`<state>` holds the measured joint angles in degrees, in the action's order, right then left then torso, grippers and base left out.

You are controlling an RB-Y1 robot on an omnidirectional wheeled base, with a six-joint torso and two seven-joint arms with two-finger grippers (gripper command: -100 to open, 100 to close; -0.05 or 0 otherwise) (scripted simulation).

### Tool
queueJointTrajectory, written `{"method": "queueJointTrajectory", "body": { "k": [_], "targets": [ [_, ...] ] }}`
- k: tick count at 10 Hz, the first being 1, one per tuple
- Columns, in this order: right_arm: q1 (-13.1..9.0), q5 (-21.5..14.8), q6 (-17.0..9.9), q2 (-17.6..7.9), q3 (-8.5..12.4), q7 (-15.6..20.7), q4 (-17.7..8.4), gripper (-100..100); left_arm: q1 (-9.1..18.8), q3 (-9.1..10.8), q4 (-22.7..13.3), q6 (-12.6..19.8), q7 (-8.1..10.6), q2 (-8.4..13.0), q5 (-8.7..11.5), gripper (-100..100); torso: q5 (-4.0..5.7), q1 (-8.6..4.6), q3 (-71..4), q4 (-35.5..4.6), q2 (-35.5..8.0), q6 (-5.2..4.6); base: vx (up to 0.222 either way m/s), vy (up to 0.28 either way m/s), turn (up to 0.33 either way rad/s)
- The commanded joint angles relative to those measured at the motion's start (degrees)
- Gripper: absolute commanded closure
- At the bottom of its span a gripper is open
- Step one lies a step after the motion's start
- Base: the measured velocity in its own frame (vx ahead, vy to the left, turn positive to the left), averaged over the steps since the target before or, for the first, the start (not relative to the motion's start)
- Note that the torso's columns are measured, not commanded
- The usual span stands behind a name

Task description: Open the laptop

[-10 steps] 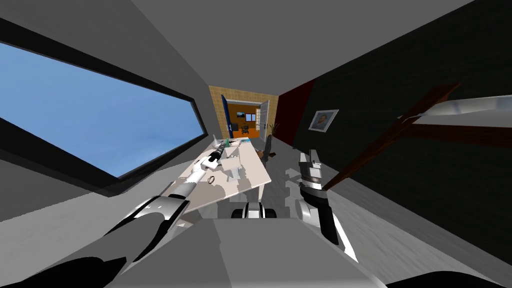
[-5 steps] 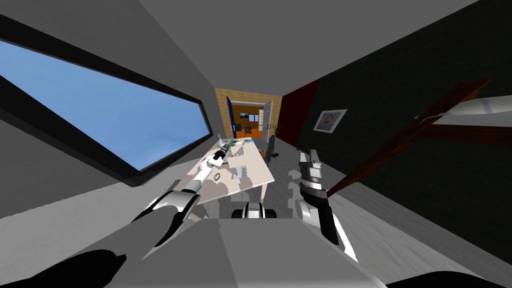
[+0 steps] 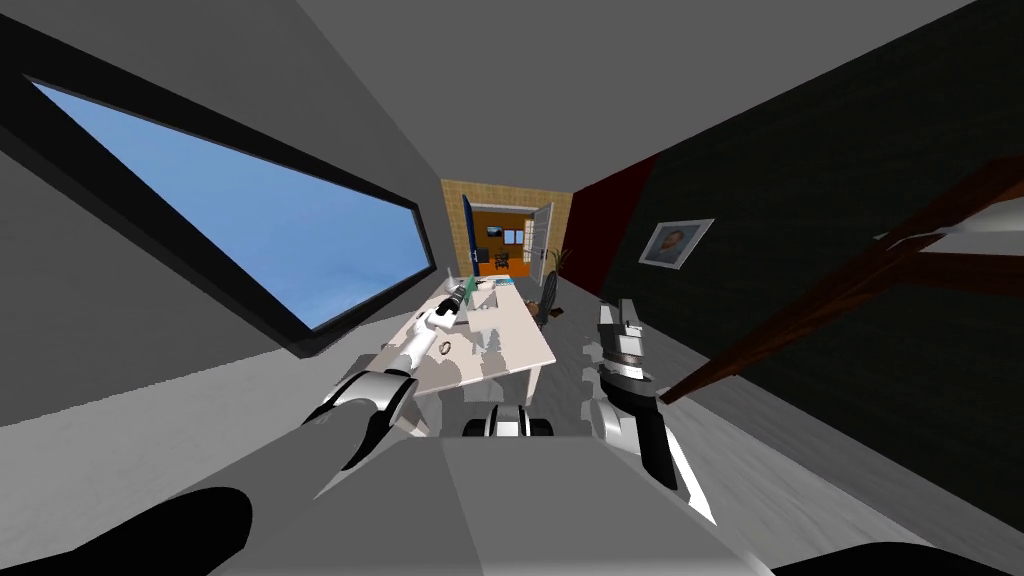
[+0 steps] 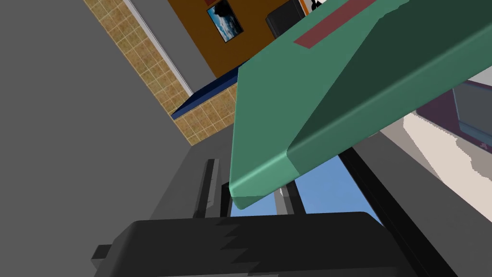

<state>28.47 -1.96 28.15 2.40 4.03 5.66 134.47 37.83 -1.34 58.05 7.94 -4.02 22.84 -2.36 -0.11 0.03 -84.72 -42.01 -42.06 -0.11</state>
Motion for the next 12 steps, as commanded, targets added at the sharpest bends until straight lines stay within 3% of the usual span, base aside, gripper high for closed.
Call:
{"method": "queueJointTrajectory", "body": {
  "k": [1,2,3,4,5,6,7,8,9,10,12],
  "targets": [
    [0.00,0.00,0.00,0.00,0.00,0.00,0.00,0,1.84,0.89,-2.22,-0.40,-4.49,-3.26,1.68,100,0.00,-0.01,-0.03,0.02,0.05,0.04,-0.019,0.034,0.097],
    [0.00,0.00,0.00,0.00,0.00,0.00,0.00,0,1.84,0.89,-2.22,-0.40,-6.04,-3.26,1.68,100,0.02,-0.02,-0.01,-0.01,0.01,0.03,-0.017,0.026,0.056],
    [0.00,0.00,0.00,0.00,0.00,0.00,0.00,0,3.51,1.70,-4.07,-0.88,-7.67,-5.52,2.63,100,0.03,-0.04,-0.02,-0.01,0.02,0.04,-0.023,0.040,0.115],
    [0.00,0.00,0.00,0.00,0.00,0.00,0.00,0,3.51,1.70,-4.07,-0.88,-9.29,-5.52,2.63,100,0.03,-0.01,0.01,-0.03,-0.04,0.07,-0.016,0.032,0.044],
    [0.00,0.00,0.00,0.00,-0.01,0.00,0.00,0,5.18,2.51,-5.50,-1.37,-10.94,-7.78,3.58,100,0.01,-0.01,0.03,0.01,-0.06,0.11,-0.018,0.037,0.113],
    [0.00,0.00,0.00,0.00,0.00,0.00,0.00,0,5.18,2.51,-5.92,-1.37,-12.54,-7.78,3.58,100,0.02,0.01,0.04,-0.01,-0.08,0.11,-0.016,0.029,0.041],
    [0.00,0.00,0.00,0.00,-0.01,0.00,0.00,0,6.85,3.32,-7.30,-1.85,-14.14,-10.00,4.54,100,0.02,0.01,0.03,0.00,-0.06,0.12,-0.021,0.028,0.102],
    [0.00,0.00,0.00,0.00,0.00,0.00,0.00,0,6.85,3.32,-7.77,-1.85,-15.71,-10.04,4.54,100,0.03,-0.02,0.04,-0.03,-0.09,0.11,-0.017,0.030,0.058],
    [-0.01,0.00,0.00,0.00,-0.01,0.00,0.00,0,6.67,3.10,-6.77,-1.87,-14.46,-9.42,4.56,100,0.03,0.00,0.01,0.00,-0.04,0.09,-0.009,0.012,-0.006],
    [0.00,0.00,0.00,0.00,-0.01,0.00,0.00,0,5.61,4.32,-6.95,-4.26,-12.60,-11.11,6.60,100,0.06,-0.01,-0.01,-0.07,0.00,0.14,0.043,0.089,-0.005],
    [0.00,0.00,0.00,-0.01,0.01,0.00,0.00,0,4.38,5.51,-6.96,-6.48,-10.36,-12.70,8.63,100,-0.08,0.46,-0.13,0.00,0.20,0.22,0.062,0.179,-0.038]
  ]
}}
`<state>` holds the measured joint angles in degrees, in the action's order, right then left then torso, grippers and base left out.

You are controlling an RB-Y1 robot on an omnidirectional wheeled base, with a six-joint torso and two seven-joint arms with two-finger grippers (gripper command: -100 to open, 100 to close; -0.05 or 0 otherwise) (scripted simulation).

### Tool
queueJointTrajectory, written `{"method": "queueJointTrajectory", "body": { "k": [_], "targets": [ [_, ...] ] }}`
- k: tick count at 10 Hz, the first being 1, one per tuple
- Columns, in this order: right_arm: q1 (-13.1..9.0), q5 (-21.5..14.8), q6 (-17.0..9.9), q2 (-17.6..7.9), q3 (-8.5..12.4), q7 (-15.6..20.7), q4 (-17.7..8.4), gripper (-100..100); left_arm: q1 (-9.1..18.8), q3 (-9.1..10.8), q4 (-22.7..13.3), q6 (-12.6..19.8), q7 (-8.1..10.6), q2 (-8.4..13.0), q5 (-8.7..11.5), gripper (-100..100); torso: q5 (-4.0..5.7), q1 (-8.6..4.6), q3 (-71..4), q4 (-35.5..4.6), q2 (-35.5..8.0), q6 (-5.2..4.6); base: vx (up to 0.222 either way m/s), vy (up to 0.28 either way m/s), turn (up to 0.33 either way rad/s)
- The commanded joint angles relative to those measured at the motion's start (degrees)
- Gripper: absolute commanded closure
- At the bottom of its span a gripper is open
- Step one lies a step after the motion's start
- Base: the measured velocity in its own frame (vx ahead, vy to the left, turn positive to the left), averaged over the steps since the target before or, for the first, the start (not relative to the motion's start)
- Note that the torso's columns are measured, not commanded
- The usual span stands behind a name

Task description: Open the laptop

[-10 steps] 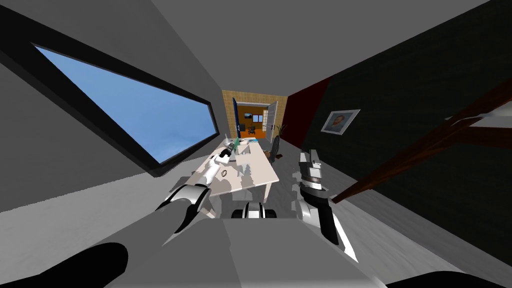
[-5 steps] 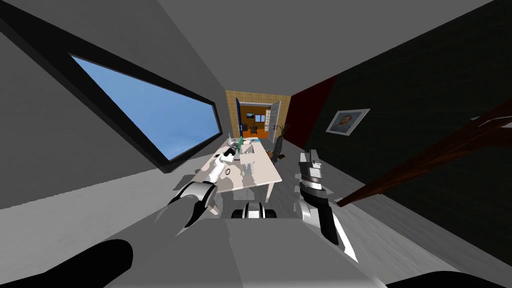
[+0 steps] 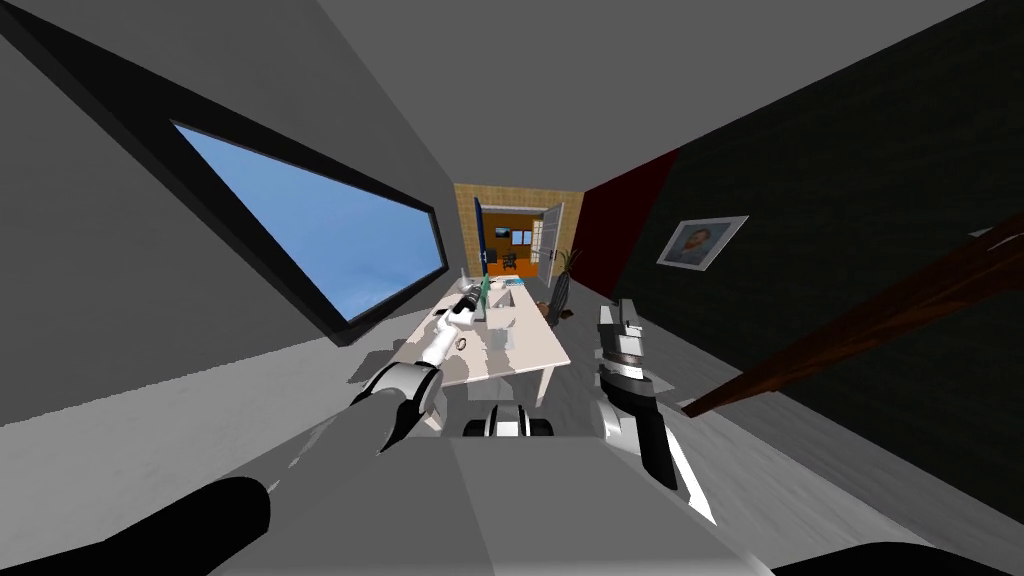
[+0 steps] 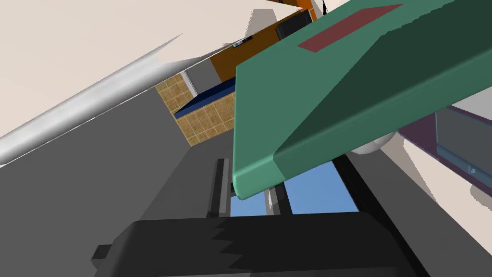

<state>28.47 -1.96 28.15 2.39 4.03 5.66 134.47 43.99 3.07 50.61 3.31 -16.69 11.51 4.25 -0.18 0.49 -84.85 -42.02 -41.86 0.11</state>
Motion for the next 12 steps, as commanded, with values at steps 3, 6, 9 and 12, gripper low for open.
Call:
{"method": "queueJointTrajectory", "body": {
  "k": [3,6,9,12],
  "targets": [
    [0.01,0.00,0.00,0.00,0.00,0.00,0.00,0,-3.42,2.70,0.48,-4.80,5.29,-3.49,4.73,100,-0.02,-0.11,-0.01,0.21,0.01,0.20,0.053,0.155,0.003],
    [0.00,0.00,0.00,0.01,0.00,0.00,0.00,0,-4.86,2.79,0.09,-9.19,7.70,-4.87,6.32,100,0.08,-0.59,0.00,0.34,0.02,-0.29,0.032,0.108,-0.022],
    [0.00,0.00,0.00,0.01,0.00,0.00,0.00,0,-7.81,3.50,-0.46,-13.57,10.51,-7.32,8.23,100,0.04,-0.33,-0.15,0.26,0.25,-0.12,0.033,0.127,-0.043],
    [0.00,0.00,0.00,0.01,0.00,0.00,0.00,0,-9.77,3.97,-0.83,-16.49,12.37,-8.96,9.51,100,0.01,-0.40,-0.14,0.40,0.23,-0.27,0.027,0.083,0.030]
  ]
}}
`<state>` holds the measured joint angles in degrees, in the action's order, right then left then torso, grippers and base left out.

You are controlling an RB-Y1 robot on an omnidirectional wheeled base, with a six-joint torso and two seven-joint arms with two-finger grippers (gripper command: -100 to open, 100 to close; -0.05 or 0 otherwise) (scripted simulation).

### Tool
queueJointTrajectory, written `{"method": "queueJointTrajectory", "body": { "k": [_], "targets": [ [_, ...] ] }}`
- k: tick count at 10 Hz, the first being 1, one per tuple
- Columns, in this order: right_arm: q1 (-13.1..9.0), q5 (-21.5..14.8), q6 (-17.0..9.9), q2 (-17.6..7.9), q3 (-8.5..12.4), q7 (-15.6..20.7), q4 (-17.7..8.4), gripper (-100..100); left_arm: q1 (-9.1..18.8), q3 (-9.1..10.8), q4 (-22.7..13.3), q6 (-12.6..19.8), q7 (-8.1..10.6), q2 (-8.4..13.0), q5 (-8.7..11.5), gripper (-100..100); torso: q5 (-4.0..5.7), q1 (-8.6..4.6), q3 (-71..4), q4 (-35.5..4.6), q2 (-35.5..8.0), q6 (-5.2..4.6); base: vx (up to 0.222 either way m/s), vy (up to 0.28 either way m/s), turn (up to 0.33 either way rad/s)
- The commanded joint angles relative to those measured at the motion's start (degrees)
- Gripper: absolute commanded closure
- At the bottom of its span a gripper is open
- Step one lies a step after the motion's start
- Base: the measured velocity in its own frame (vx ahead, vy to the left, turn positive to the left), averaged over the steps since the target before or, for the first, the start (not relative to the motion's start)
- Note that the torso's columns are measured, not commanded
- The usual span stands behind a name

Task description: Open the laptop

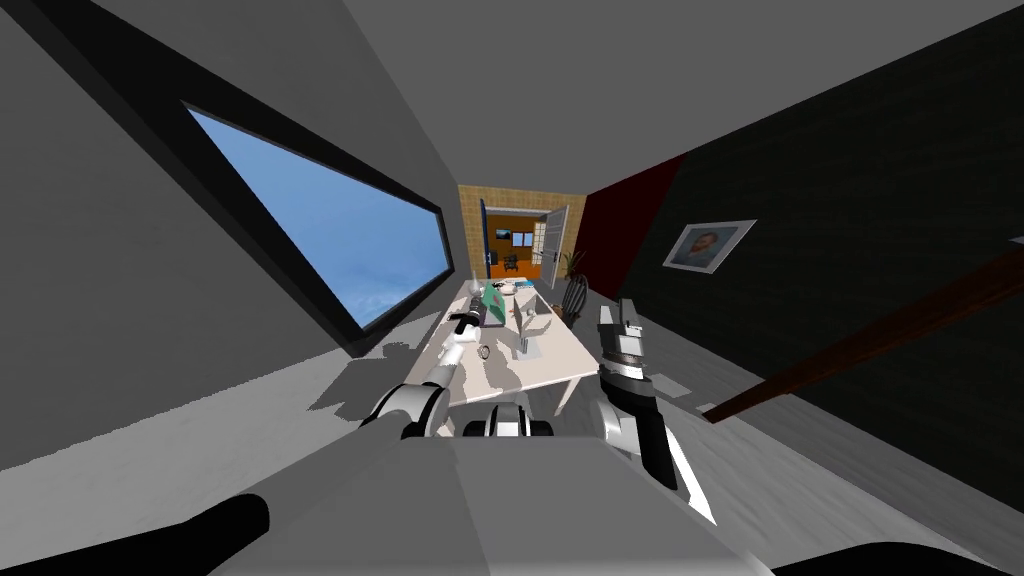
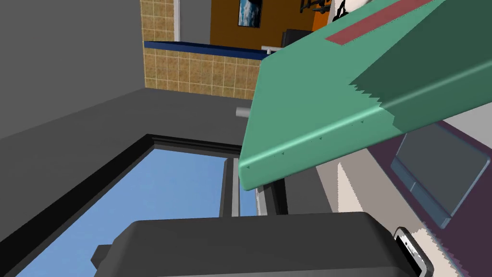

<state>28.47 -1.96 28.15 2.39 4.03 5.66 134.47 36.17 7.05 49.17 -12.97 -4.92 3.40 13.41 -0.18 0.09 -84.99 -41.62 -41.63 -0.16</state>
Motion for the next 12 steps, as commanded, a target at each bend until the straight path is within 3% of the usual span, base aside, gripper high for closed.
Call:
{"method": "queueJointTrajectory", "body": {
  "k": [1,3,6,7,12],
  "targets": [
    [0.00,0.00,0.00,0.01,-0.01,0.00,0.00,0,-3.92,0.46,0.25,-3.12,2.46,-2.48,1.62,100,0.12,-0.38,0.06,-0.10,-0.11,-0.06,0.029,0.033,0.095],
    [0.00,0.00,0.00,0.01,-0.01,0.00,0.00,0,-3.92,0.46,0.25,-3.12,2.46,-2.48,1.62,100,0.20,-0.56,0.20,-0.33,-0.31,-0.29,0.002,-0.001,-0.002],
    [-0.01,0.00,0.00,0.01,-0.02,0.00,0.00,0,-3.92,0.46,0.25,-3.12,2.46,-2.48,1.62,100,0.20,-0.14,0.52,-0.75,-0.80,0.13,-0.002,-0.004,-0.012],
    [-0.01,0.00,0.00,0.01,-0.01,0.00,0.00,0,-2.51,0.85,0.38,-1.54,2.28,-2.16,1.89,-100,0.16,-0.03,0.50,-0.72,-0.78,0.16,-0.005,-0.015,0.049],
    [-0.01,0.00,0.00,0.02,-0.02,0.00,0.00,0,1.98,2.20,1.76,4.39,1.53,-1.14,2.75,-100,0.18,-0.13,0.35,-0.63,-0.56,0.14,-0.044,-0.024,0.046]
  ]
}}
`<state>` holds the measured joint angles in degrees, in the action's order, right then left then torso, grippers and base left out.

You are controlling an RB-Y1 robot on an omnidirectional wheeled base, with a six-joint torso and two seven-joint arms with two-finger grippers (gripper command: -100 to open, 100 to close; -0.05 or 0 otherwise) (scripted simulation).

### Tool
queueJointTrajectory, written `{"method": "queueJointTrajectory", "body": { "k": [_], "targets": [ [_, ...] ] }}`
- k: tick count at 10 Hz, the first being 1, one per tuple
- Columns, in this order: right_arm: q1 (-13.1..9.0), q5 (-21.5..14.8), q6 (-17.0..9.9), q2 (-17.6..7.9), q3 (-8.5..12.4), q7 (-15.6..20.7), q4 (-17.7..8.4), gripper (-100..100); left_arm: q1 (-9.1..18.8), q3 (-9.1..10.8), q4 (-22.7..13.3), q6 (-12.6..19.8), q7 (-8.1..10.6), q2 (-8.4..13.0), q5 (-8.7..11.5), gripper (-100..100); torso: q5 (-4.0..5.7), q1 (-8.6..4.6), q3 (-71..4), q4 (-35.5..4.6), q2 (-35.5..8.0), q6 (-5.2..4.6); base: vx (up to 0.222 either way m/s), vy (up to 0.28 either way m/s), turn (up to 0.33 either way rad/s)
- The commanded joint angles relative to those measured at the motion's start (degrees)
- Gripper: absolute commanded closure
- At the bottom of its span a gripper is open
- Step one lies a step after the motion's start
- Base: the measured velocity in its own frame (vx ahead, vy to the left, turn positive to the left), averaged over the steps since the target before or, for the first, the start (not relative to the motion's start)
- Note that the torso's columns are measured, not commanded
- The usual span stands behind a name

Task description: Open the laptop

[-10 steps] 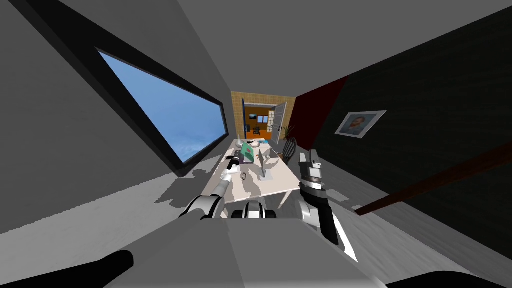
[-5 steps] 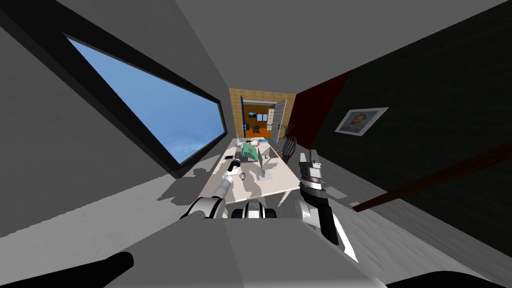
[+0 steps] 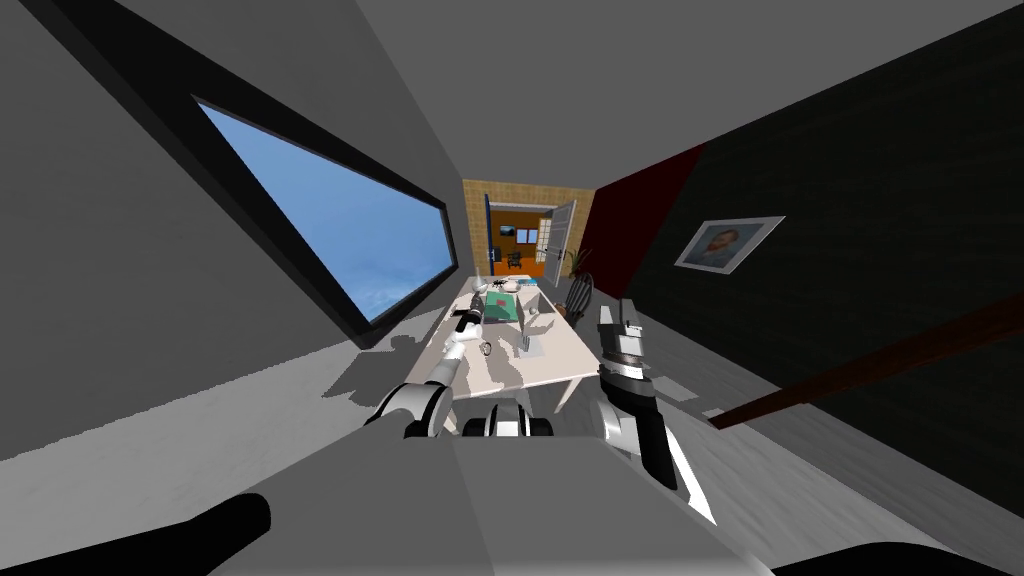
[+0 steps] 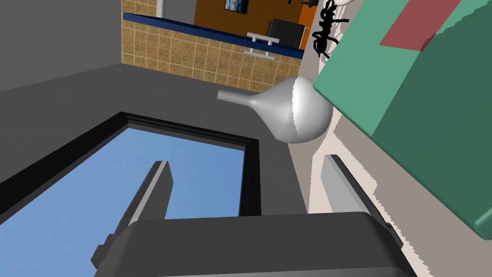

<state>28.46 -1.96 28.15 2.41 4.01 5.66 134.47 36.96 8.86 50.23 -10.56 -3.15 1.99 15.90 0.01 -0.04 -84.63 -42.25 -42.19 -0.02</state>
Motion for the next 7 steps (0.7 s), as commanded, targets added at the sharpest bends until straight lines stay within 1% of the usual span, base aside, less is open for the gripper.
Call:
{"method": "queueJointTrajectory", "body": {
  "k": [1,2,7],
  "targets": [
    [0.00,0.00,0.00,0.00,0.00,0.00,0.00,0,0.54,0.37,1.05,1.47,-0.23,0.06,0.12,-100,-0.01,0.05,0.03,-0.02,-0.03,0.02,-0.012,-0.010,0.007],
    [0.00,0.00,0.00,0.00,0.00,0.00,0.00,0,0.57,0.42,1.24,1.88,-0.31,0.06,0.13,0,-0.03,0.10,0.02,-0.01,-0.02,0.01,0.000,0.000,0.000],
    [0.00,0.00,0.00,0.00,0.00,0.00,0.00,0,0.57,0.41,1.22,1.85,-0.30,0.06,0.13,0,-0.01,0.04,0.07,-0.04,-0.11,0.01,0.000,0.000,0.000]
  ]
}}
